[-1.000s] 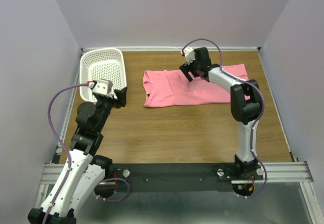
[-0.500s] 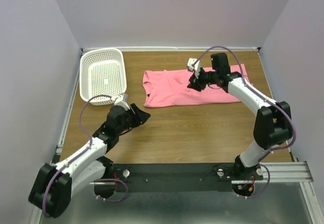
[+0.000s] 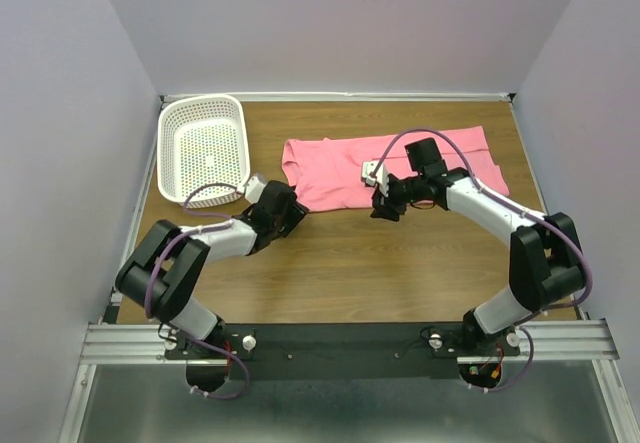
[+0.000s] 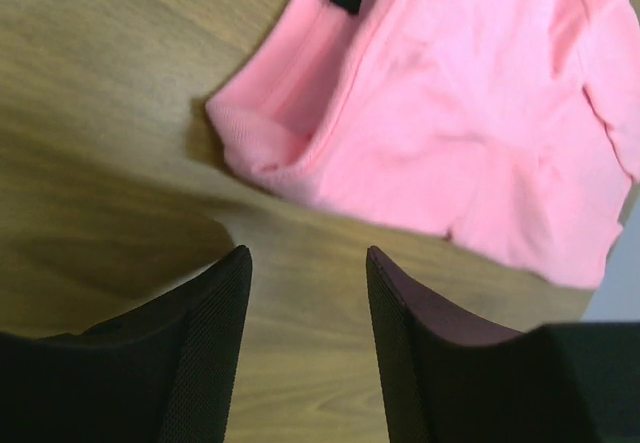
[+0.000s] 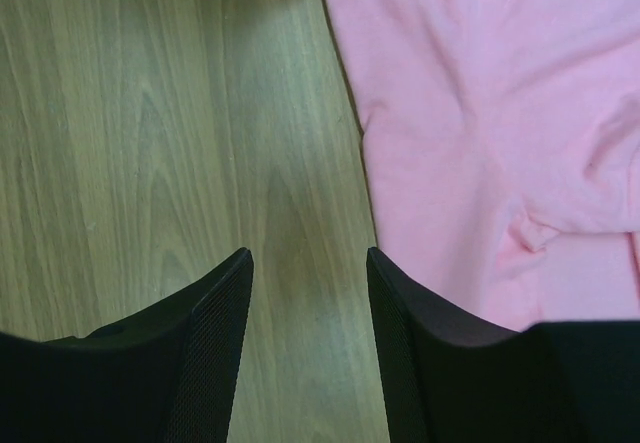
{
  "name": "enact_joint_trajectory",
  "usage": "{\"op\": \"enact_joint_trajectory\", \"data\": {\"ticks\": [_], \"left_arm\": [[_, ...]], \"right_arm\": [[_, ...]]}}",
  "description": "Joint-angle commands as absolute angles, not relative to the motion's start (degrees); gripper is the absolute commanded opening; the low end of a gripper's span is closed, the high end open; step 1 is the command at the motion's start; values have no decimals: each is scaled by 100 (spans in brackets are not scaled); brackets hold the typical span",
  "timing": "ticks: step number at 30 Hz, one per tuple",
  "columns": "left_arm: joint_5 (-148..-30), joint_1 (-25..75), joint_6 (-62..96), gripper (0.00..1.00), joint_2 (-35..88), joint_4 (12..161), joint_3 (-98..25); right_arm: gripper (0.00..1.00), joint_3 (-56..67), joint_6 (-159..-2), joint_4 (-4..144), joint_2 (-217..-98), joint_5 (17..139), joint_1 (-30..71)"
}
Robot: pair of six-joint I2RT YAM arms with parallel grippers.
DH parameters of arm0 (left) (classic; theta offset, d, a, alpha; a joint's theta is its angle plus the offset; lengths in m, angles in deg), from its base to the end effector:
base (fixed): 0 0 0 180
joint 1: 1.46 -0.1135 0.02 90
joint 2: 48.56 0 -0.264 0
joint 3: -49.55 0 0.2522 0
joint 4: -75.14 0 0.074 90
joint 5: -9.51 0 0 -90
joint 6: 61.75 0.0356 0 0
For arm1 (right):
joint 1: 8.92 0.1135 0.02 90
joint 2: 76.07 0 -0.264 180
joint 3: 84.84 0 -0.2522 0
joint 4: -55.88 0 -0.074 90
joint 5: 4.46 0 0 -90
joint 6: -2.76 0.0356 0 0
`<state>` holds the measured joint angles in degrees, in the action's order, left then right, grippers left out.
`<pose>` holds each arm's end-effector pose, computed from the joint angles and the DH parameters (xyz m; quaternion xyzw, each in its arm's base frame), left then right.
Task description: Fold and stack the t-shirts
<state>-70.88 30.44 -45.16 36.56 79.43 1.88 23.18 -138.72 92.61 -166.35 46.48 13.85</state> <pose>0.2401 -0.1425 0.1506 -0.3543 0.8383 -0.2775 0.3079 0.2854 0.1441 0.2150 -0.6226 0.6561 0.2387 0.3534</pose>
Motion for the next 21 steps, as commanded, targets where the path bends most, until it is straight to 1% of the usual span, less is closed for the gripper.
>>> {"op": "enact_joint_trajectory", "data": {"ticks": [1,5,7,9,10,12,13,15,17,18,20,21], "left_arm": [[-6257,3071,-5041,54,4187,8292,-208],[-5834,3036,-5138,45,4618,8688,-586],[-5641,2974,-5138,34,4645,8837,-613],[-5527,2921,-5051,26,4575,8803,-526],[-5474,2895,-4946,20,4462,8733,-490],[-5430,2860,-4674,15,4269,8522,-394],[-5438,2851,-4568,14,4206,8443,-367],[-5534,2833,-4165,15,4040,8276,-376],[-5683,2833,-3848,17,3899,8153,-358],[-5893,2825,-3663,28,3820,7900,-323],[-6070,2824,-3268,46,3531,7722,-236],[-6149,2824,-3144,52,3399,7643,-183]], "right_arm": [[57,2365,-13848,9171,-16378,4775,1376],[58,2479,-13883,9171,-16229,4863,1367],[58,2584,-13909,9179,-16124,4924,1367],[58,2646,-13962,9171,-16071,5021,1367],[58,2681,-13971,9179,-16045,5056,1367],[58,2760,-14032,9179,-16000,5127,1367],[58,2787,-14093,9179,-15992,5135,1367],[59,2857,-14242,9188,-15983,5136,1367],[63,2945,-14488,9197,-15983,5101,1367],[66,3067,-14672,9197,-15983,5066,1367],[68,3156,-15155,9171,-16044,5109,1376],[68,3130,-15166,9162,-16244,5257,1376]]}}
